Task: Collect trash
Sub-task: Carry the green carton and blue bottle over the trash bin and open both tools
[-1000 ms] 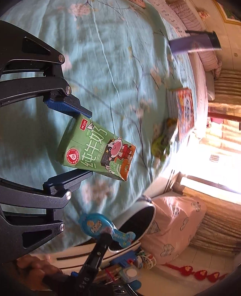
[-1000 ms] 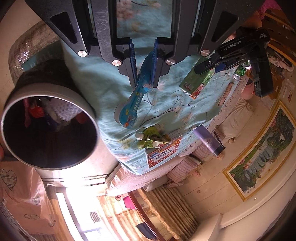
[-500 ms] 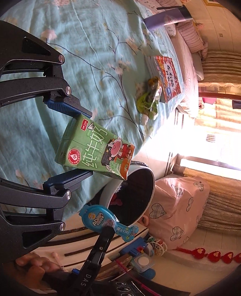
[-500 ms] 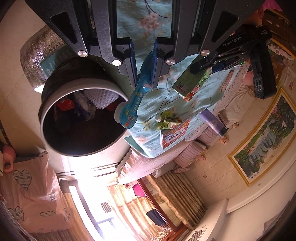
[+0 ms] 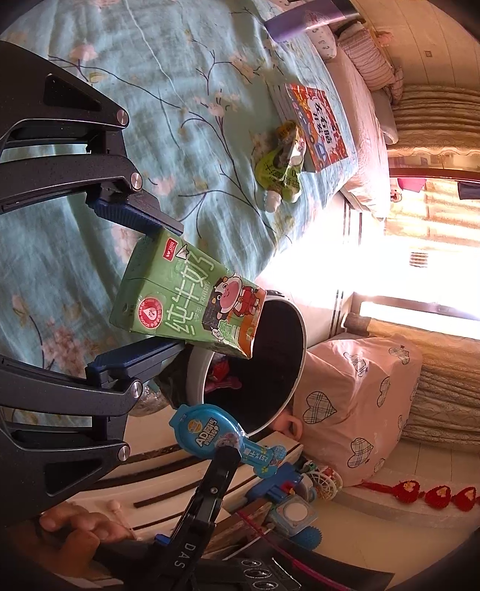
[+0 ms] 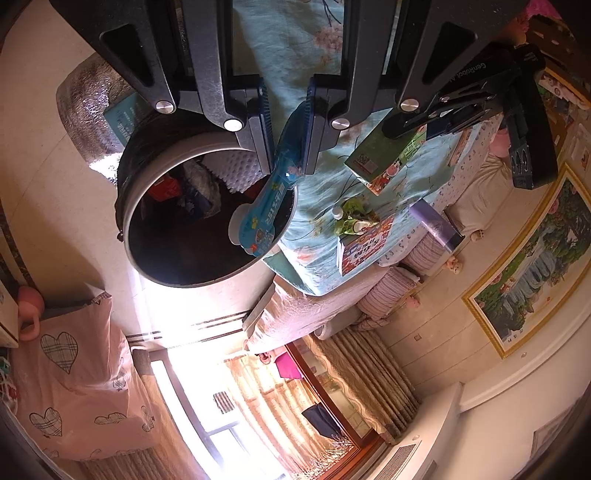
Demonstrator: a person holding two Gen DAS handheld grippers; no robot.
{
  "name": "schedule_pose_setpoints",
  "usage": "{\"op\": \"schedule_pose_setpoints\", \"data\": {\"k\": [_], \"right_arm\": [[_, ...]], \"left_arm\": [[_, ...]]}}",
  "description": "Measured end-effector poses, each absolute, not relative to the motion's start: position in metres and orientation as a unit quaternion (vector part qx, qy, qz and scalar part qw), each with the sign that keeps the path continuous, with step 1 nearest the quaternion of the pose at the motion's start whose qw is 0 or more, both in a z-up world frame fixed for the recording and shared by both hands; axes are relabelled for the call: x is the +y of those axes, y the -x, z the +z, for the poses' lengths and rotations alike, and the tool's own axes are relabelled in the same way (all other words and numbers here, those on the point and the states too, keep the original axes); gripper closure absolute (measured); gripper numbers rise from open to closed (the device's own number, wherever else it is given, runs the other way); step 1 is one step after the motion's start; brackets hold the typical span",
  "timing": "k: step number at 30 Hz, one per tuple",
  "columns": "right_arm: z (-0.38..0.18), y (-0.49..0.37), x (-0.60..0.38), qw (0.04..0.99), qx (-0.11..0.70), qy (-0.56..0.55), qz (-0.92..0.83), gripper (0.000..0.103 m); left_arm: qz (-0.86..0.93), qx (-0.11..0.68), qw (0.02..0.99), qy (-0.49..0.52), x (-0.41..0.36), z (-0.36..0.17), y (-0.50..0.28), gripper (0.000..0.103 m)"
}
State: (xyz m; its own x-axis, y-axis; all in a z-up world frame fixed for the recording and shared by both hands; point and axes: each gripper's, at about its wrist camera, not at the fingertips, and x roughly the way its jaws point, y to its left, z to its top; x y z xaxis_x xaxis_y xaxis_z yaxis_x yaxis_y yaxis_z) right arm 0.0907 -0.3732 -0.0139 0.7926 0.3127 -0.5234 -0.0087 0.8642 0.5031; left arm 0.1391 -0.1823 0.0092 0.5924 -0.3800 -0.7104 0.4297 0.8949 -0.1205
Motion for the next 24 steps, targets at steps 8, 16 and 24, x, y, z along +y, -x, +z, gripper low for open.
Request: {"op": "schedule_pose_setpoints", "data": {"k": [8,16,24], "right_arm": [[-0.013,-0.091,-0.384,0.916,0.307,-0.247,0.080,0.088],[-0.013,-0.097,-0.395,0.917,0.308,-0.244,0.066,0.088],[-0.012,-0.109,-0.406,0.919,0.310,-0.237,0.054,0.088]], "left_arm": [[-0.232,0.391,0.890,-0.035,-0.193,0.010,-0.144,0.049],[-0.240,0.390,0.888,-0.040,-0.206,0.012,-0.153,0.049],[-0.246,0.390,0.886,-0.050,-0.225,0.013,-0.164,0.049]]}}
